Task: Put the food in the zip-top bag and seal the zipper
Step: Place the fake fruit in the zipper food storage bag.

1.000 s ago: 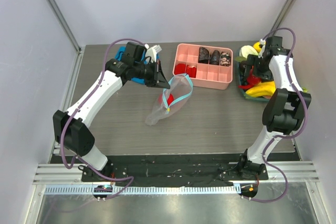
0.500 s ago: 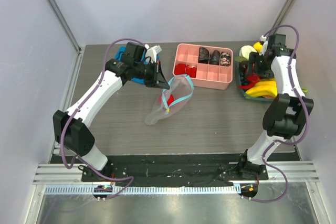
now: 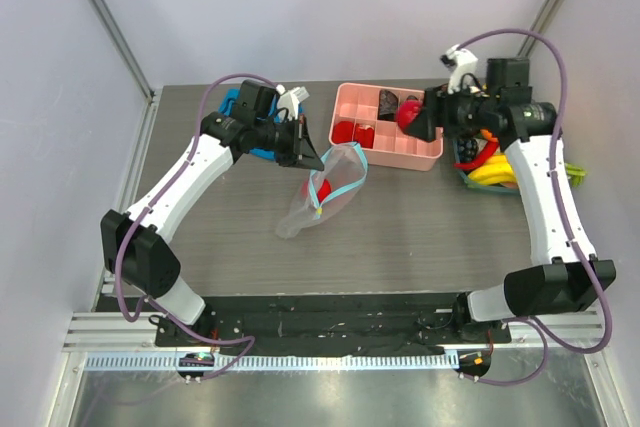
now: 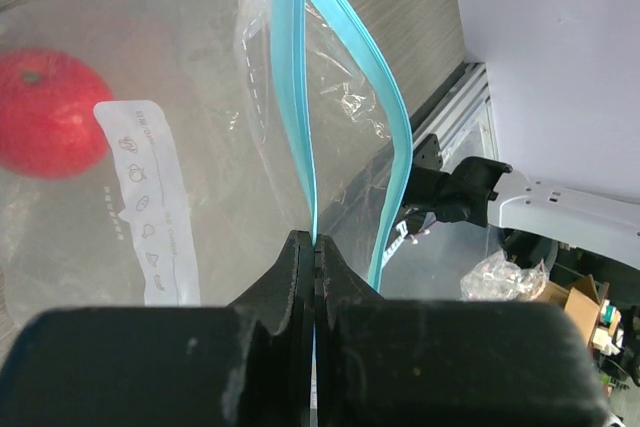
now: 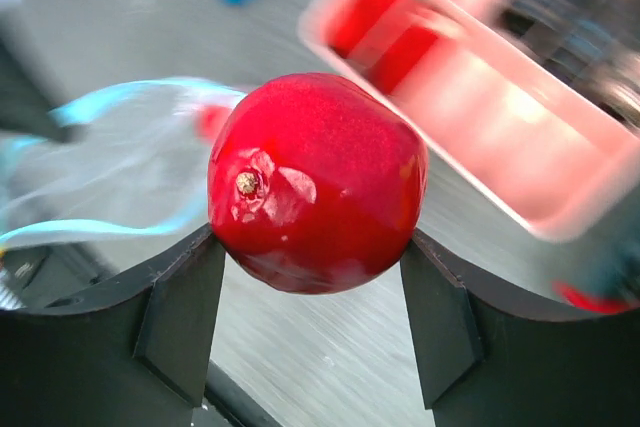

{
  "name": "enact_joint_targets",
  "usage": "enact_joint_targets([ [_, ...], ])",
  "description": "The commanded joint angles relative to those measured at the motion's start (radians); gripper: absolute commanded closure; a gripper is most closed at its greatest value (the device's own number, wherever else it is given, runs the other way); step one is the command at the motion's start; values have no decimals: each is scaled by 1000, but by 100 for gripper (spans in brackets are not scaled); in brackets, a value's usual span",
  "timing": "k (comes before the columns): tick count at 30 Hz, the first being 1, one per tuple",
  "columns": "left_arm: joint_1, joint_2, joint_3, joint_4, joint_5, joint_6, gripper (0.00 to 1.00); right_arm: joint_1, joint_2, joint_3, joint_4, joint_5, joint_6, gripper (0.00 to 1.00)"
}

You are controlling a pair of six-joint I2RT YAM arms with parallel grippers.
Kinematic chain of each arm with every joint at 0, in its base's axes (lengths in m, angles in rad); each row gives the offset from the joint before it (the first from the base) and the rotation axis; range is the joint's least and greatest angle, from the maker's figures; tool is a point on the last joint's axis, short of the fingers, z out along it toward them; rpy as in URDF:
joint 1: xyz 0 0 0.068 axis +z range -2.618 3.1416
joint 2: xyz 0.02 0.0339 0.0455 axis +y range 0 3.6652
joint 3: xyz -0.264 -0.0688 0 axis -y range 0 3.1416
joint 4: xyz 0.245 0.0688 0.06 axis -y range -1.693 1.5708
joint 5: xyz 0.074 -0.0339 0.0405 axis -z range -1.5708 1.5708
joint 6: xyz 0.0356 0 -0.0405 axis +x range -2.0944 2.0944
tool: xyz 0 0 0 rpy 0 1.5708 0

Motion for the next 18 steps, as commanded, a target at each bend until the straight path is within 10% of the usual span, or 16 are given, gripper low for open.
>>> enact_joint_targets([
  [1, 6, -14, 16, 26, 57, -13, 100, 137, -80, -42, 158, -163, 1, 61],
  [14, 6, -14, 30, 15, 92, -3, 100, 539, -16, -228, 240, -41, -128, 61],
  [18, 6, -17, 18, 23, 106, -8, 100, 575, -17, -270, 206, -2, -170, 46],
])
